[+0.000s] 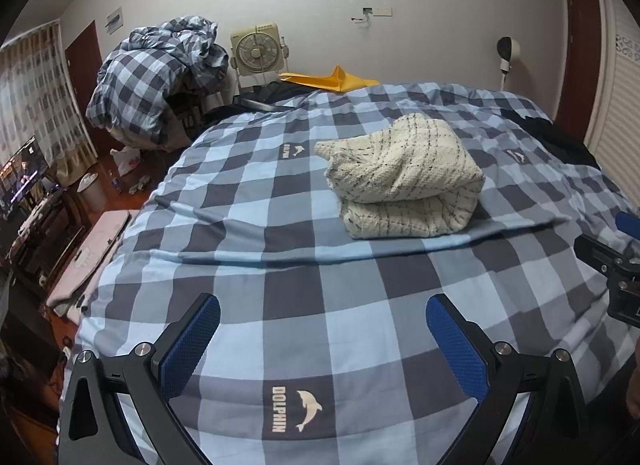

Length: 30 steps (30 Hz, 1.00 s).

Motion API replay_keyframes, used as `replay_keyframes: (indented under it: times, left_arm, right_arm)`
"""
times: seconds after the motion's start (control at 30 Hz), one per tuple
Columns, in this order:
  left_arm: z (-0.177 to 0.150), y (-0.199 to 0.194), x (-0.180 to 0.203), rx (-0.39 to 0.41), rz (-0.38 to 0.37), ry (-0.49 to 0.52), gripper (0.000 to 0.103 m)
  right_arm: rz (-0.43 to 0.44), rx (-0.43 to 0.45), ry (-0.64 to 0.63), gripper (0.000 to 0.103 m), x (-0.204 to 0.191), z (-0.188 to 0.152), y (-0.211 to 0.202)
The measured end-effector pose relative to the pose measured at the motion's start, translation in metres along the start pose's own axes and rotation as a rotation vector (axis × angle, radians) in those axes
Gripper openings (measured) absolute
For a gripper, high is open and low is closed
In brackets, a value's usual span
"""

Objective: Fold small clothes

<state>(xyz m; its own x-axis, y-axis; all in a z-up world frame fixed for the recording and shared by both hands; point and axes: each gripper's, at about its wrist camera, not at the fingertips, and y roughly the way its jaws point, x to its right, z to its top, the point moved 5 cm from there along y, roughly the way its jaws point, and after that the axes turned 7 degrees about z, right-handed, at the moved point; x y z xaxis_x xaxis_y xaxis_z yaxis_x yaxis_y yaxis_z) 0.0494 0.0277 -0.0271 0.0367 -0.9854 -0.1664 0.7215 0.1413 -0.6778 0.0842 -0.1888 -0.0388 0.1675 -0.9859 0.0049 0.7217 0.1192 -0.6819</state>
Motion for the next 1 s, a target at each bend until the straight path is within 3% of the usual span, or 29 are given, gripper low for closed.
replay_keyframes:
  times: [0.73,1.0]
  left_arm:
    - [0.0014,-0.0029,-0.0004,0.013,0.006,0.013,0.103]
    - [0.0019,-0.0087,0.0089,0.064,0.042,0.086,0.103]
  right_arm:
    - [-0.004,-0.008,0.004,0.092,-0.0024,-0.0021,0.0005]
    - [-0.006,-0.012,0.003,0.092,-0.0038,-0.0031,0.0006]
